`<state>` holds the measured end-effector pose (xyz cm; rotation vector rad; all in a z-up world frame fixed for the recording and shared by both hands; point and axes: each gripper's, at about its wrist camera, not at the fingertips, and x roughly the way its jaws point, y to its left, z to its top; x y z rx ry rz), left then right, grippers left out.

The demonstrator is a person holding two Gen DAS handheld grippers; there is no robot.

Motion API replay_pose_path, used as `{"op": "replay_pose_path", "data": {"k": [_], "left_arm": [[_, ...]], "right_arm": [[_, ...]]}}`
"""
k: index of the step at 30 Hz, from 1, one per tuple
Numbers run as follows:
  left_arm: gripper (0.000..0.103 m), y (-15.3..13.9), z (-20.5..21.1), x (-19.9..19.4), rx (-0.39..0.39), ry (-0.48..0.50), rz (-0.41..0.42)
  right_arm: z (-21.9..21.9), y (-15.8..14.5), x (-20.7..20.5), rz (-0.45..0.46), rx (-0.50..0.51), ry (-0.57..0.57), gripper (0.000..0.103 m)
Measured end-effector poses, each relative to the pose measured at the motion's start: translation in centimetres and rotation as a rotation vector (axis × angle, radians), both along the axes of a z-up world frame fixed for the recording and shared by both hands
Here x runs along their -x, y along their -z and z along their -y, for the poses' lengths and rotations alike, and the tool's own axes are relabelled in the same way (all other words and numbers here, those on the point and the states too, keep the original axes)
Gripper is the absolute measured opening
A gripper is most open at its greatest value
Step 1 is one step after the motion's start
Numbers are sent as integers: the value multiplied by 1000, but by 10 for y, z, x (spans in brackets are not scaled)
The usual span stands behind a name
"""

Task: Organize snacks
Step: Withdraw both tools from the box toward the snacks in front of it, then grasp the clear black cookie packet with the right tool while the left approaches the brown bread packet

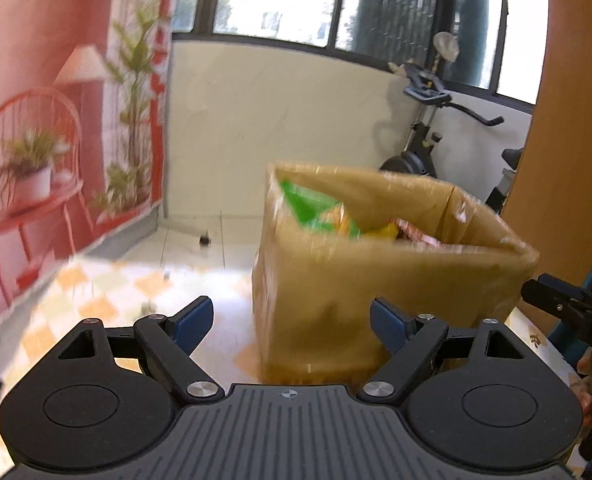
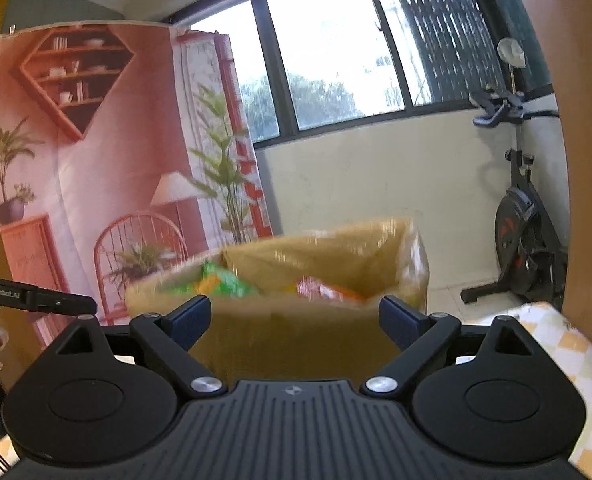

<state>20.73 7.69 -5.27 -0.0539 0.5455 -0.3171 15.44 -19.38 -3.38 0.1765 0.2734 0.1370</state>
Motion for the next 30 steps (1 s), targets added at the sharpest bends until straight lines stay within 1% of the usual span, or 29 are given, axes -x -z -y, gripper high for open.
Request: {"op": "replay_pose_path", "data": {"k": [3,8,11,14,17,18,23,27,30], "left_arm": [[87,21,-3,6,21,-27,-55],[87,48,-5,15,17,-47,-112],[87,54,-4,18,7,-40,-120],[87,58,-2,22,-3,-33,-123],[87,67,0,25,4,-25,-143],[87,70,6,29,2,-24,-151],[87,83,15,33,-23,-3,-179],[87,93,20,38,-14,1,-200],[87,97,25,43,-27,2,-205]], "right_arm": [[-1,17,1,-48,2,0,93],[-3,42,4,-114,22,-7,93],[-5,53,5,-157,36,-13,93],[-6,63,8,-180,43,-33,93],[-7,72,8,-213,45,-32,93],[-6,76,9,-222,42,-30,93],[-6,93,10,-282,48,-42,93],[-8,108,16,-304,75,-52,93],[-11,116,18,-333,75,-68,91]]}}
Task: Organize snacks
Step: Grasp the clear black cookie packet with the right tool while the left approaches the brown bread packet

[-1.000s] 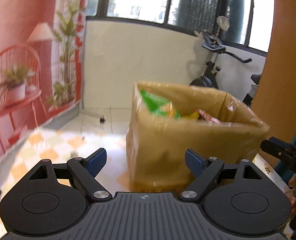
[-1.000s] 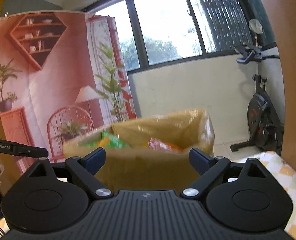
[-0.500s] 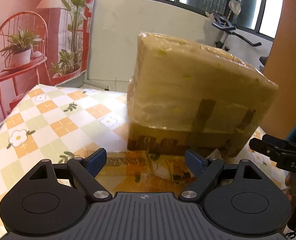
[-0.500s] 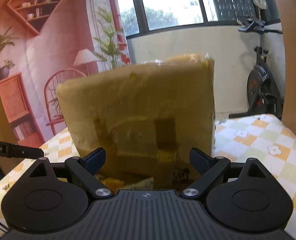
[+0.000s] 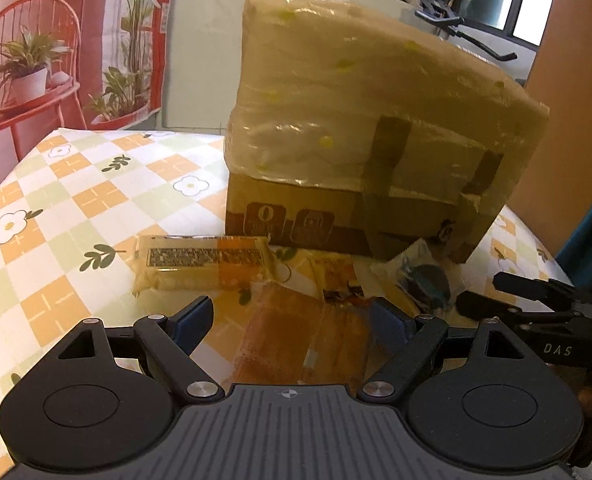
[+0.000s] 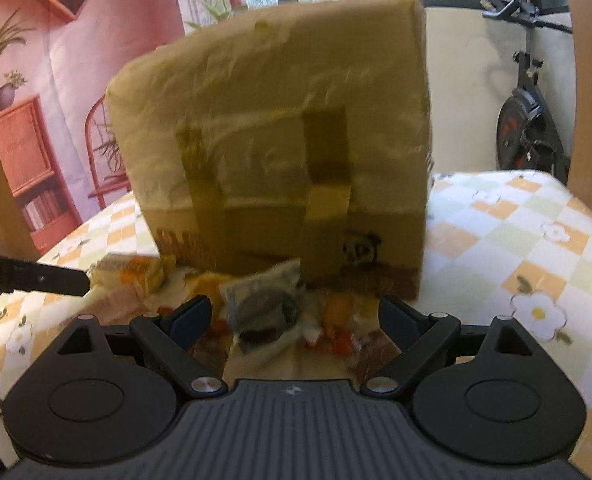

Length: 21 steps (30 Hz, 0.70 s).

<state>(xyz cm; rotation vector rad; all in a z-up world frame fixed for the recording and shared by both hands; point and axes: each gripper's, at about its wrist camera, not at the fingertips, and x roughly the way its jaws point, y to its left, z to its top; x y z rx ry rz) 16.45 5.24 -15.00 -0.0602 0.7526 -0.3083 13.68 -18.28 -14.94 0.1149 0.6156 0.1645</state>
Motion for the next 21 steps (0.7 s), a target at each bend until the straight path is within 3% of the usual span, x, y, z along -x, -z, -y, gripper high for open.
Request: {"op": "replay_pose_path", "data": {"k": [7,12,19,21], "left_arm": [[87,3,1,3,-5,-1,-1],[87,4,2,4,-3,2,15],[87,5,2,6,10,0,30],[87,4,1,6,14,0,36]], "right_arm": [[-13,1,-2,6,20,-49,89],[-17,1,-14,3,40,-71,78],[-22,14,-35,-48,72,-92,72],[-25,18,-39,-62,90,-111,65]]}}
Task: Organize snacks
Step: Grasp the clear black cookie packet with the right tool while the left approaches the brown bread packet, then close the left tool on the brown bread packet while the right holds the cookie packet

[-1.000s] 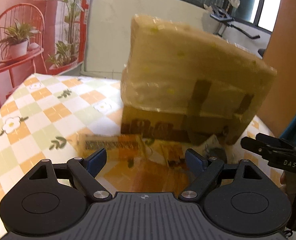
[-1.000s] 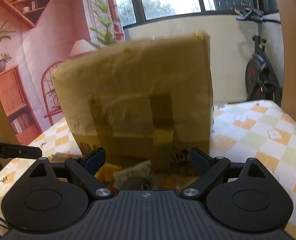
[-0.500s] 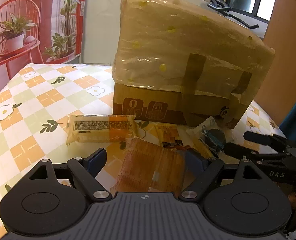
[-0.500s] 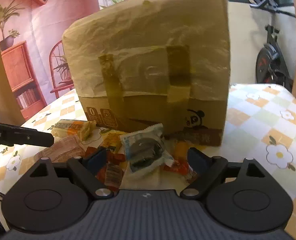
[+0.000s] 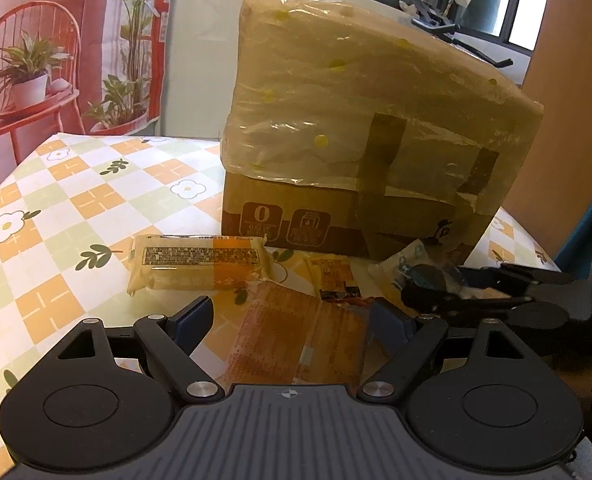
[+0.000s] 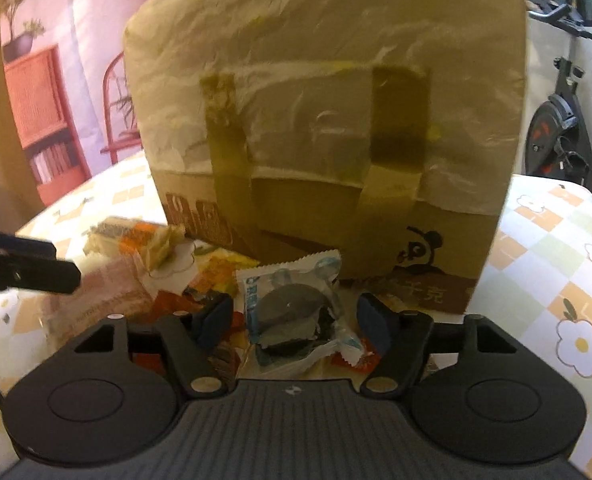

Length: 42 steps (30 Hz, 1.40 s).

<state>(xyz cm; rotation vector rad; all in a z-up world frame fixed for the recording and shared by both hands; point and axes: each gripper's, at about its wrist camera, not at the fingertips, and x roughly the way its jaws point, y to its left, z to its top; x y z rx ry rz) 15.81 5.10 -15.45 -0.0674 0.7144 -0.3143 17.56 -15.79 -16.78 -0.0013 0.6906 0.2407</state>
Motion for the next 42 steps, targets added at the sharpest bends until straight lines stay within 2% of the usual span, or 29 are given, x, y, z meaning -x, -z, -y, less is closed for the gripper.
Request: {"op": "replay_pose_path", "data": {"k": [3,6,15,31,42], "left_arm": [[87,1,-1,0,-9,0,2],[87,3,-3,-1,-2,-6,-6],[87,8,-9,-8,31,-34,-36],[89,29,7,-15,-7,35,-126],[90,33,9,-15,1,25,-133]], "right_arm": [[0,4,1,-6,14,-5,57],[5,3,7,1,-16,0,52],[16,-1,23,19,-9,24,51],[16,6,31,49,-32,17,51],[19,7,31,51,-49,20,51]]}}
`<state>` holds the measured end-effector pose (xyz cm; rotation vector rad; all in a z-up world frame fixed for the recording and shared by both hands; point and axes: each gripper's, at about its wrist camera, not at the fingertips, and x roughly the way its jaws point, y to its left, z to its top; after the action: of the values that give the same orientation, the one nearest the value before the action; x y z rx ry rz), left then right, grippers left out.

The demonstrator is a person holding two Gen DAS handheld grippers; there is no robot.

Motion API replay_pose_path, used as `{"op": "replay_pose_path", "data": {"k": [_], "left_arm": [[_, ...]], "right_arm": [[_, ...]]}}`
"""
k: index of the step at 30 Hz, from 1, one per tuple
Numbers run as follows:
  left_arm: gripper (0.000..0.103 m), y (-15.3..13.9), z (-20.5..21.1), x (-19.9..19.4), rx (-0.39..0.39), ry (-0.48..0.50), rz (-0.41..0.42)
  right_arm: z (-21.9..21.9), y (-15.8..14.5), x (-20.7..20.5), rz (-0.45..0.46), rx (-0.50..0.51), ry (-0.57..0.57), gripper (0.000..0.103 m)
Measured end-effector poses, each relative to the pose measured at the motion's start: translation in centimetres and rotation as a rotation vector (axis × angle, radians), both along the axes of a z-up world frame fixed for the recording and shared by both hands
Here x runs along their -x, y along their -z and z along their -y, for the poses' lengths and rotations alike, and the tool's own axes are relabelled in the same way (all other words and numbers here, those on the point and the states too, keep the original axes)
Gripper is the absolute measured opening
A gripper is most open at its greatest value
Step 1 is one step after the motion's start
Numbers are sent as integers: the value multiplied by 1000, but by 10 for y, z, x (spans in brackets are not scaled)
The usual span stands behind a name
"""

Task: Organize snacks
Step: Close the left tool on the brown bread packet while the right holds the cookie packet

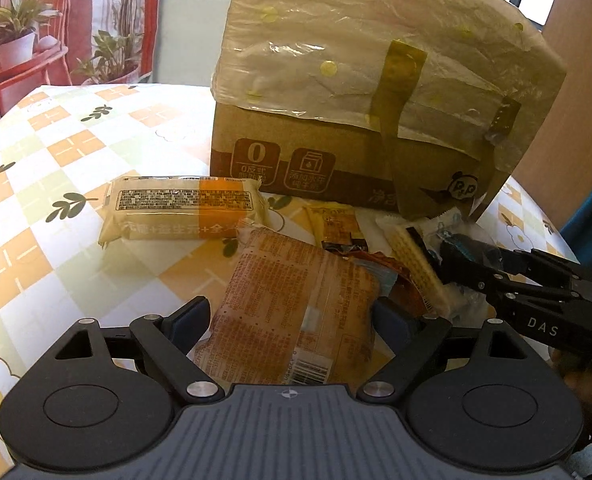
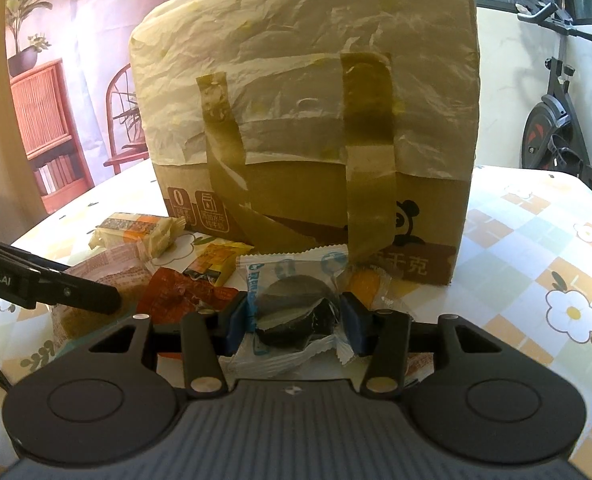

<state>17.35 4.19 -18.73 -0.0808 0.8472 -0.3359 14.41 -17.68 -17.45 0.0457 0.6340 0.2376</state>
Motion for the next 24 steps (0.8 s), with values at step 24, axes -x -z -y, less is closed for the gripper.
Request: {"op": "replay_pose_path", "data": {"k": [24], "left_arm": [[90,7,11,3,-60,14,17]], "right_arm": [[1,0,1,2,-16,0,51]]}}
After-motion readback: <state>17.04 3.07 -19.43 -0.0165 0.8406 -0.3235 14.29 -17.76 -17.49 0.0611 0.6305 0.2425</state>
